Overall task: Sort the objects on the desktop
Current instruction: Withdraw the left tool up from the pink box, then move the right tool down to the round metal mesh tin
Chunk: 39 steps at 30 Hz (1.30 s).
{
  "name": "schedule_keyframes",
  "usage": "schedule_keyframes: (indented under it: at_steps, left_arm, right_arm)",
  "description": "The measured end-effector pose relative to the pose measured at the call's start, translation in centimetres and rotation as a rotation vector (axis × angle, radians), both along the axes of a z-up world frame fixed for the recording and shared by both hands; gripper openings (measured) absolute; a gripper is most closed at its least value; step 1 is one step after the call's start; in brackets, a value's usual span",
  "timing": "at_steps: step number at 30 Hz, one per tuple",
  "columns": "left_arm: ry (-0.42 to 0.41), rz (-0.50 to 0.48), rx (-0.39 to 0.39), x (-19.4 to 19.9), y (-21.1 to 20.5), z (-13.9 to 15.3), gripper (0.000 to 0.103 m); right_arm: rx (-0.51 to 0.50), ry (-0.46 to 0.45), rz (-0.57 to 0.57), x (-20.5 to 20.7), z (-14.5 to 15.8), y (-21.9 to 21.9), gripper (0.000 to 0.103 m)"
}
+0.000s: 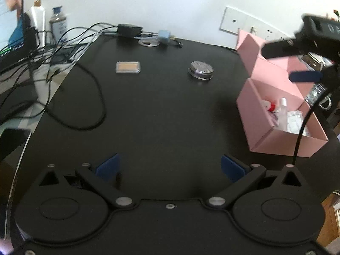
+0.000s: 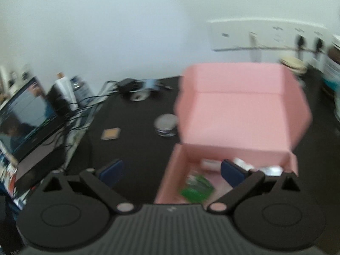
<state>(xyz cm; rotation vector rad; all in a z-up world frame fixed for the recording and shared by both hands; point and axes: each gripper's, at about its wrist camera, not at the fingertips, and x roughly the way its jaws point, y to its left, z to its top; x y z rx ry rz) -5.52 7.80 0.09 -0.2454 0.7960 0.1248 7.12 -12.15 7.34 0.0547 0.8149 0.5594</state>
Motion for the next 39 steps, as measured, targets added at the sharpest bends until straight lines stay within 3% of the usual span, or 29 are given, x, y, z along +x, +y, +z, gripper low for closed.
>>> schedule_keyframes:
  at_steps: [10, 14, 20, 28, 34, 39]
  left_arm:
    - [0.005, 0.017, -0.019, 0.0, 1.1, -1.0, 0.103]
    - [0.031, 0.023, 0.038, 0.7, 0.7, -1.1, 0.103]
    - [0.096, 0.017, 0.178, 1.8, -0.9, -1.6, 0.103]
    - [0.096, 0.034, 0.179, 1.9, -0.8, -1.6, 0.103]
    - [0.097, 0.052, 0.182, 2.1, -0.9, -1.6, 0.103]
    - [0.093, 0.056, 0.183, 2.1, -0.9, -1.6, 0.103]
  right_arm:
    - [-0.044, -0.087, 0.129, 2.3, -0.9, 6.8, 0.098]
    - [-0.061, -0.081, 0.16, 3.6, -1.7, 8.9, 0.098]
    - [-0.098, -0.081, 0.131, 5.9, -3.6, 11.1, 0.098]
    - [-0.189, -0.109, 0.037, 8.8, -5.3, 13.8, 0.098]
    - [-0.189, -0.169, 0.128, 7.3, -5.1, 15.8, 0.096]
    - [-0.194, -0.139, 0.033, 8.6, -6.2, 15.4, 0.096]
